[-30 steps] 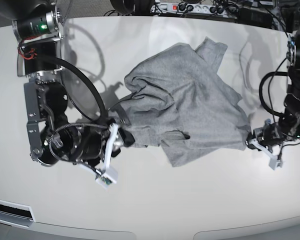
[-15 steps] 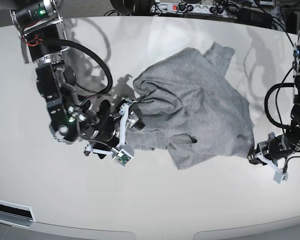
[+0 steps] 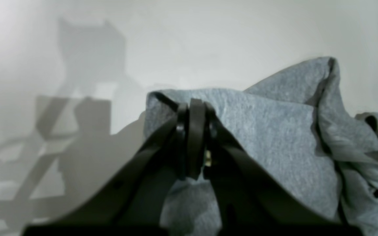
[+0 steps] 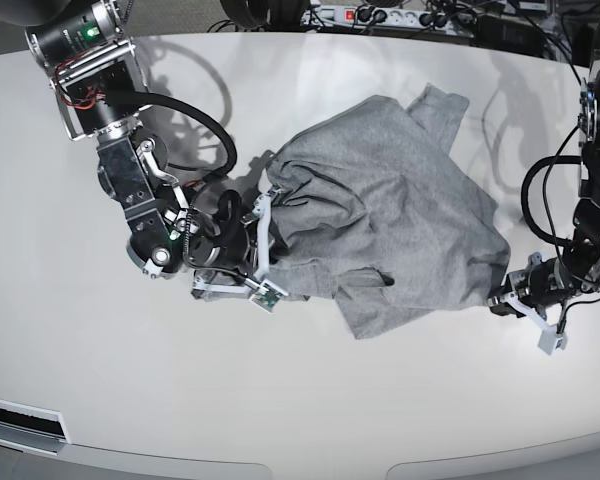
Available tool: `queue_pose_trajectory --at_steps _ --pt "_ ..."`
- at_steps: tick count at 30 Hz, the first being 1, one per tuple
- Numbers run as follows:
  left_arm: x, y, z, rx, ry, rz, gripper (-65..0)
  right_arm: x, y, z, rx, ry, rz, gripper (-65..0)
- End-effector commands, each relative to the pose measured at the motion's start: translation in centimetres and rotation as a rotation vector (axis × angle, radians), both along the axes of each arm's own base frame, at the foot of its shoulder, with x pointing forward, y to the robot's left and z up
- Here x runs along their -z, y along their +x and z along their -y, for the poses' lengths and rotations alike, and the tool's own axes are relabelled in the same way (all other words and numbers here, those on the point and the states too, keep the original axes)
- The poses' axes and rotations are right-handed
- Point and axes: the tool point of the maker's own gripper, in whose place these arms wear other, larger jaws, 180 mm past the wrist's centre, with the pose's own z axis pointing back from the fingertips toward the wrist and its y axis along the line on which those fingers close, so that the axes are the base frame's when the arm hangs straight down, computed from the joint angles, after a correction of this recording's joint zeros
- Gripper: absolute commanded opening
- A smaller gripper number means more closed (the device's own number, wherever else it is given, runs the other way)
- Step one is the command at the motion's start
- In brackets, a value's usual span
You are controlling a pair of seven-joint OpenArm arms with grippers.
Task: Layout the t-shirt on the table in an organized manner, then fold the t-shirt properly
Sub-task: 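Pull the grasped edges apart with both grippers to spread the shirt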
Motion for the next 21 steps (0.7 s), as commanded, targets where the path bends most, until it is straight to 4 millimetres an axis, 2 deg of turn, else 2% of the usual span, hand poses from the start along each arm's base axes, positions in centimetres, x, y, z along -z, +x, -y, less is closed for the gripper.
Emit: queue_pose_trajectory --at_steps 1,3,5,9,13,15,17,21 --pt "-2.5 1.8 -0.6 -0.010 -0.004 0.073 -65.0 -2.0 1.6 -0.4 -0.001 0.034 0.056 -65.0" --pt "-3.0 2.1 -1.0 -0.015 0.001 0.082 -65.0 -2.6 2.3 -0.3 0.003 0.035 0.073 -65.0" --pt "-3.9 2.6 -1.6 -0.019 0.008 0.100 -65.0 -3.6 3.9 0.2 0.048 0.024 0.101 -65.0" --pt "-7.3 4.0 -0.9 0.071 -0.033 0.173 -65.0 -7.5 7.2 2.9 0.151 0.004 0.195 -65.0" --pt "-10.6 5.0 -0.7 0.119 -0.078 0.221 -65.0 -12.7 8.9 6.5 0.261 0.039 0.313 -65.0" --pt "-12.0 5.4 -1.0 0.133 -0.081 0.248 -65.0 -14.6 9.3 8.4 0.317 0.078 0.327 -65.0" --pt "-13.4 5.8 -1.5 0.142 -0.076 0.278 -65.0 -15.6 9.5 10.8 0.370 0.098 0.327 -65.0" --pt "-15.8 6.3 -2.8 0.154 -0.053 0.325 -65.0 -16.2 9.9 16.1 0.480 0.067 0.335 -65.0"
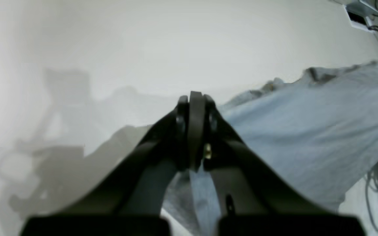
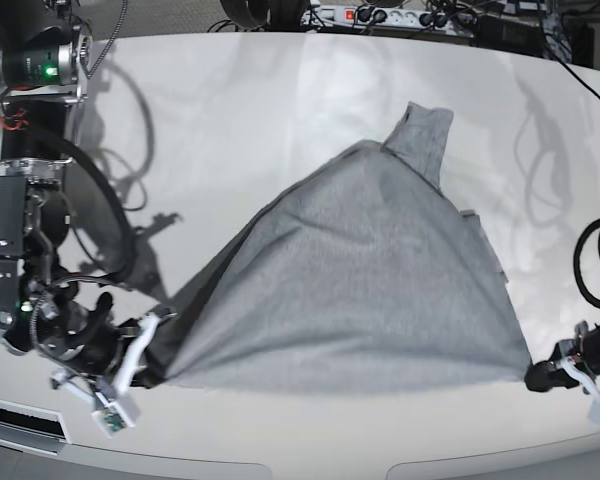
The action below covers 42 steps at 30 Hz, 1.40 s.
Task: Layout the t-shirt on the table in an organized manner, then fold the t-shirt properly
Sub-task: 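Pull the grasped edges apart with both grippers to spread the shirt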
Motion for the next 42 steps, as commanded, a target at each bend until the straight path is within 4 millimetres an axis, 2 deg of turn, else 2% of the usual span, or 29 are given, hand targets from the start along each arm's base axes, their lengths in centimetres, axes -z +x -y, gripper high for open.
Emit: queue_pose_trajectory --at_steps 1,3,6,9,12,16,18,20,21,25,30,33,36,42 --pt "-3.8 1.5 -0.8 -0.011 -0.013 0.099 -65.0 -2.7 1.1 1.5 0.038 0.013 0.077 -65.0" --pt "-5.3 1.9 -1.4 -0.023 -0.022 0.128 -65.0 -3.1 1.1 3.7 0.095 0.017 0.082 -65.0" --pt "-7.4 2.4 -1.8 -0.036 -0.057 0.171 -65.0 -3.0 0.4 4.9 0.096 0.038 0.031 -65.0" --pt "-8.6 2.7 -1.6 -0.034 -0.102 0.187 -65.0 -2.3 -0.6 4.2 0.023 0.038 -0.030 -65.0" --pt "-9.2 2.6 -1.0 -0.014 -0.136 0.170 -65.0 -2.5 -1.1 2.8 -0.041 0.091 -0.035 -65.0" --pt "-8.3 2.2 -0.9 -0.001 -0.112 0.129 -65.0 -2.6 -1.6 0.8 -0.115 0.144 -0.031 -64.8" --pt "-7.9 2.1 -1.0 0.000 -0.104 0.118 -65.0 -2.3 -1.6 -0.5 -0.131 0.156 -0.034 -50.8" --pt "-7.4 1.9 -1.0 0.000 -0.101 0.107 -65.0 -1.2 -0.8 -1.5 -0.105 0.155 -0.028 -36.1" --pt "-7.3 1.8 -1.0 0.000 -0.101 0.105 -65.0 -0.1 -0.3 -1.9 -0.090 0.142 -0.033 -33.4" --pt "-6.0 1.3 -1.0 -0.001 -0.101 0.080 -65.0 5.0 1.9 -2.4 -0.036 0.064 -0.096 -33.5" --pt "-3.9 0.2 -1.0 -0.004 -0.097 0.036 -65.0 8.2 4.8 -0.4 0.066 0.085 -0.212 -33.2" --pt "-2.4 -0.6 -1.0 -0.005 -0.095 0.005 -65.0 9.8 4.9 -0.9 0.050 0.147 -0.299 -33.0" --pt "-1.4 -1.0 -0.9 -0.009 -0.101 -0.006 -65.0 10.1 5.4 -1.8 0.030 0.187 -0.270 -27.2" --pt "-1.1 -1.1 -0.7 -0.006 -0.103 -0.011 -65.0 11.6 5.9 -1.5 0.107 0.070 -0.227 -26.9"
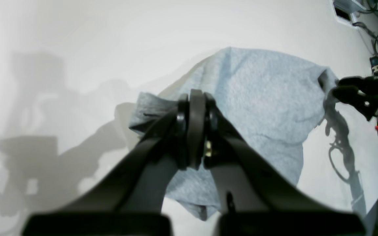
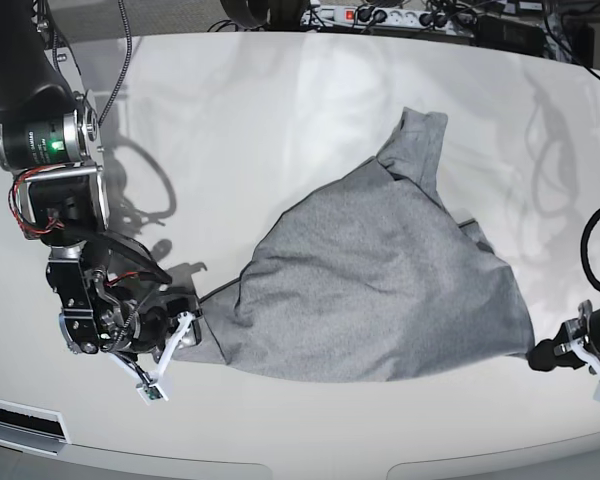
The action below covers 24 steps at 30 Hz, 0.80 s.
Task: Layout the t-shirt on the table in an organized manner, then fold the t-shirt properly
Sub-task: 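Pull the grasped edges apart with both grippers to spread the shirt, then lift the t-shirt high with both grippers and shake it out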
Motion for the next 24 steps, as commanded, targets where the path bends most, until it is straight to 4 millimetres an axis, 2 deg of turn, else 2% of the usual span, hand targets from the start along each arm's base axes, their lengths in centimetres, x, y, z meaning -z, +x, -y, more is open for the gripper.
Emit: queue_pose_trajectory --at_steps 1,4,6,7,9,10,13,15,17,20,24 --pt "-2.9 1.4 -0.4 -0.008 -0.012 0.081 -65.0 -2.1 1.7 -0.1 0.018 0.019 0.071 -27.0" --pt "-3.0 1.4 -0.4 -0.008 -0.013 0.082 -65.0 -1.2 1.6 0.4 0.071 -0.009 0.100 -27.9" --pt "-3.0 1.5 -0.3 -0.009 -0.016 0.086 -65.0 -0.6 1.2 0.5 0.065 -0.038 0.114 -34.6" --pt "-3.0 1.5 -0.2 -0.009 -0.017 0.088 -65.0 -0.3 0.9 0.4 0.051 -0.040 0.111 -42.1" --pt "-2.9 1.6 0.1 -0.005 -0.022 0.089 -65.0 -0.1 0.5 0.1 0.014 -0.041 0.106 -63.1" --pt "-2.9 1.6 0.2 -0.004 -0.023 0.088 -65.0 -0.2 0.6 -0.2 -0.001 -0.032 0.113 -65.0" --pt "-2.9 1.7 0.3 -0.003 -0.024 0.088 -65.0 -1.7 1.5 -0.6 -0.028 -0.012 0.164 -65.0" --pt "-3.4 1.9 0.1 -0.005 -0.022 0.097 -65.0 -3.1 2.4 -0.5 -0.029 -0.019 0.195 -65.0" --pt "-4.9 2.6 -0.2 -0.008 -0.018 0.127 -65.0 -5.0 3.2 0.1 -0.029 -0.037 0.226 -65.0" --pt "-8.9 4.3 -0.7 -0.016 -0.023 0.207 -65.0 -8.6 4.2 1.5 -0.003 -0.076 0.286 -65.0" --pt "-15.2 6.1 -0.4 0.004 -0.050 0.302 -65.0 -15.3 4.8 3.3 0.037 -0.105 0.387 -65.0"
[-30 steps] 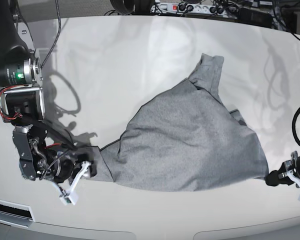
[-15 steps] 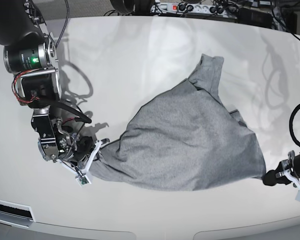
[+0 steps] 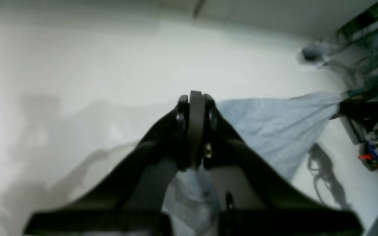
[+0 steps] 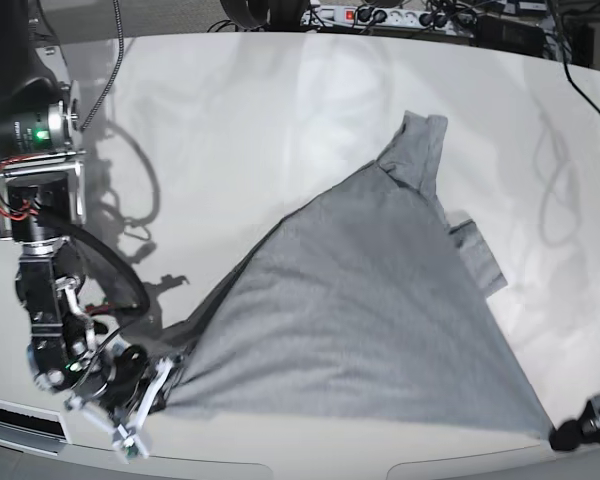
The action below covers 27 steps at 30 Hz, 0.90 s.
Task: Layout the t-shirt on the table in an organized manner, then fold the t-shirt properly
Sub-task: 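Lift the t-shirt high with both grippers and shake it out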
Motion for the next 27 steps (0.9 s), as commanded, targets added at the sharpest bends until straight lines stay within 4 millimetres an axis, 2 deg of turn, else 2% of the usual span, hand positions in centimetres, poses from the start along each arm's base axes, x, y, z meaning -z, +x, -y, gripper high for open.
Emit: queue_pose_trajectory --at_steps 1,5,10,15,18,23,27 --pt "-4.6 1.0 0.2 0.011 -0.039 0.102 -65.0 -5.0 1.4 0.4 0.000 0.009 0.121 -65.0" --pt "-10.1 1.0 1.8 0.096 -0.139 0.155 -65.0 -11.4 0.2 0.5 -0.058 -0.037 0.233 -65.0" --pt "-16.6 0.5 2.8 0.180 -0.196 0.244 -65.0 -15.8 -1.5 1.9 -0.088 -0.121 0.322 -65.0" --pt "-15.9 -0.1 2.2 0.186 -0.171 0.210 -65.0 -18.6 -3.0 3.9 -0.082 -0.223 0.362 -65.0" --pt "-15.8 -0.1 2.2 0.190 -0.167 0.202 -65.0 -19.6 -4.1 4.3 -0.114 -0.225 0.358 -65.0" --pt "-14.9 -0.3 2.6 0.205 -0.141 0.167 -65.0 -19.9 -6.5 3.1 -0.275 -0.234 0.313 -65.0" --pt "-12.5 -0.5 3.4 0.240 -0.070 0.075 -65.0 -18.8 -8.3 2.2 -0.411 -0.215 0.231 -65.0"
